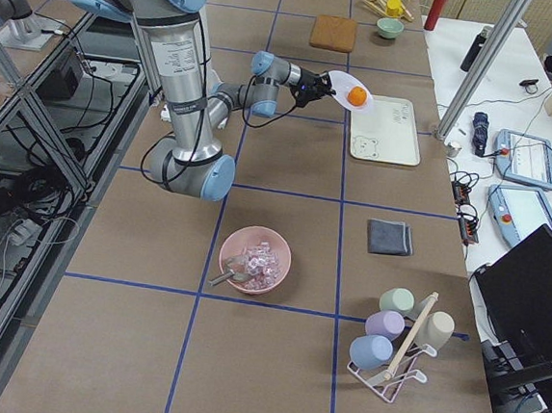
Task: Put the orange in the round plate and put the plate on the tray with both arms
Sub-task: 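Carry the plate with the orange onto the cream bear tray and release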
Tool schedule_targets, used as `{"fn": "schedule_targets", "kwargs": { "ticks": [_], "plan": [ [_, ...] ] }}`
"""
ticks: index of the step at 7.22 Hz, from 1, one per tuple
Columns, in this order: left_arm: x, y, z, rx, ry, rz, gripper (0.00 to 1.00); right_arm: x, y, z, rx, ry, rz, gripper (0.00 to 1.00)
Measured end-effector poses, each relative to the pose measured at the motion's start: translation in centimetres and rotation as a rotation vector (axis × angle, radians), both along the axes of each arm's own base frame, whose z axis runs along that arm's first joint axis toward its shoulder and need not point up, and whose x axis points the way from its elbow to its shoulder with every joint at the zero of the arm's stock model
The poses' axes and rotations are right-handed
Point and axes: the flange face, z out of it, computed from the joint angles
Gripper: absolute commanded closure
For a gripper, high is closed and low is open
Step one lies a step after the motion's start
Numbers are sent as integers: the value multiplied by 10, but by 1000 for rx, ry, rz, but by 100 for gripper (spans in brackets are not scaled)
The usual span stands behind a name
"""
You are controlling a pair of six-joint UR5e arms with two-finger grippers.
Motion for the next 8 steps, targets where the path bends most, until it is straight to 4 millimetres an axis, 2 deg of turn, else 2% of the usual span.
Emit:
{"fn": "schedule_targets", "kwargs": {
  "ticks": [2, 3, 5, 6, 7, 8],
  "plan": [
    [0, 0, 0, 0, 0, 0, 2, -48, -67, -11, -72, 69, 73, 100],
    [0, 0, 0, 0, 0, 1, 2, -65, -95, -12, -101, 99, 102, 100],
    [1, -1, 0, 0, 0, 1, 2, -84, -138, -13, -138, 146, 146, 100],
    [1, -1, 0, 0, 0, 1, 2, -92, -151, -11, -151, 170, 160, 100],
    [1, -1, 0, 0, 0, 1, 2, -96, -158, -11, -156, 183, 170, 80],
    [1, -1, 0, 0, 0, 1, 2, -99, -161, -10, -157, 195, 174, 1]
  ]
}}
